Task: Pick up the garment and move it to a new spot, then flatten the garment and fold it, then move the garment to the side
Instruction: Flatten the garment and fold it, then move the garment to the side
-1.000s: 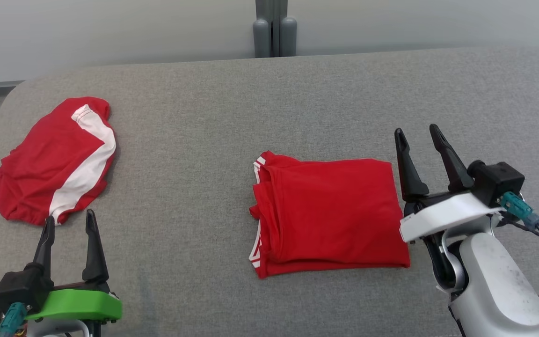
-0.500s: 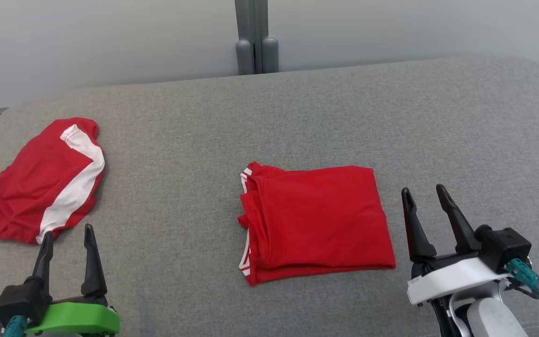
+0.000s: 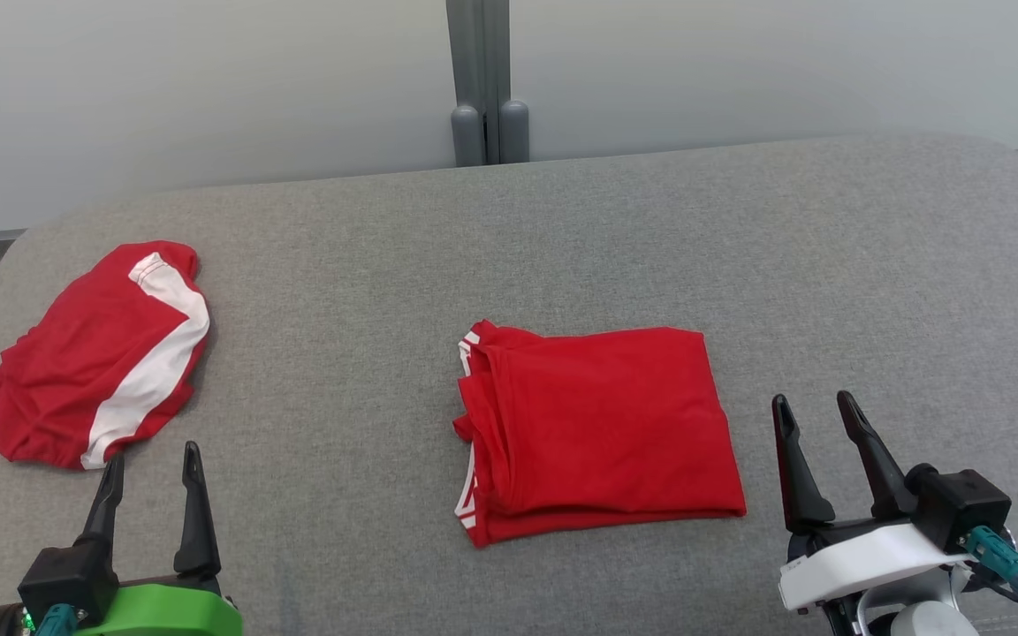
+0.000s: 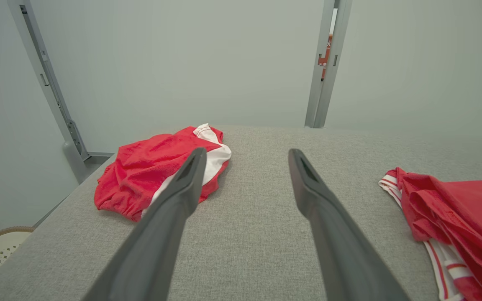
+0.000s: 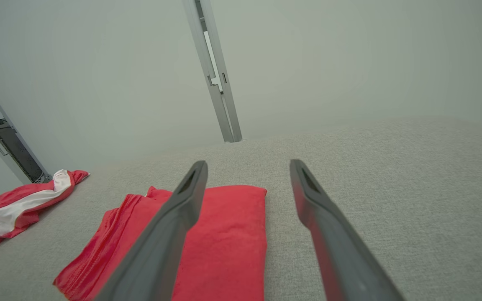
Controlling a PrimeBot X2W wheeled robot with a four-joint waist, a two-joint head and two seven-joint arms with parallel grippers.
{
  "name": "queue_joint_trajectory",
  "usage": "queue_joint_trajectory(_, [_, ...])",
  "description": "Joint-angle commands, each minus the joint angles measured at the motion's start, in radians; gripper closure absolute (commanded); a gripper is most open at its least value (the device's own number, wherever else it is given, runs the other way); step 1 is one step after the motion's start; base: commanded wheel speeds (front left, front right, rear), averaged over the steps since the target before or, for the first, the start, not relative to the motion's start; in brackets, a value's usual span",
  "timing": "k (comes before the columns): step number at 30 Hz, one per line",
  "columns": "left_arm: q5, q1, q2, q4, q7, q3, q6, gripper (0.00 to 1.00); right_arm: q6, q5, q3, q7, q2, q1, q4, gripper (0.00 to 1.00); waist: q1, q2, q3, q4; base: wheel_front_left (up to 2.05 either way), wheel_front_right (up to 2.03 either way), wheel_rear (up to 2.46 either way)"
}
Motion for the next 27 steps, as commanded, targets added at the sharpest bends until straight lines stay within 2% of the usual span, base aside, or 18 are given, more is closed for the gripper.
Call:
queue_joint_trajectory(1, [0.007, 0.015, 0.006, 0.003, 0.000, -0.002, -0.003, 0.00, -0.001, -0.011, -0.003, -0.003, -0.001, 0.006, 0.001, 0.00, 0.0000, 0.0000, -0.002, 0.001, 0.00, 0.00, 0.00])
queue_joint_trajectory(27, [0.015, 0.015, 0.010, 0.003, 0.000, -0.008, -0.003, 0.00, -0.001, -0.031, -0.005, -0.003, 0.003, 0.002, 0.020, 0.00, 0.0000, 0.0000, -0.005, 0.013, 0.00, 0.00, 0.00])
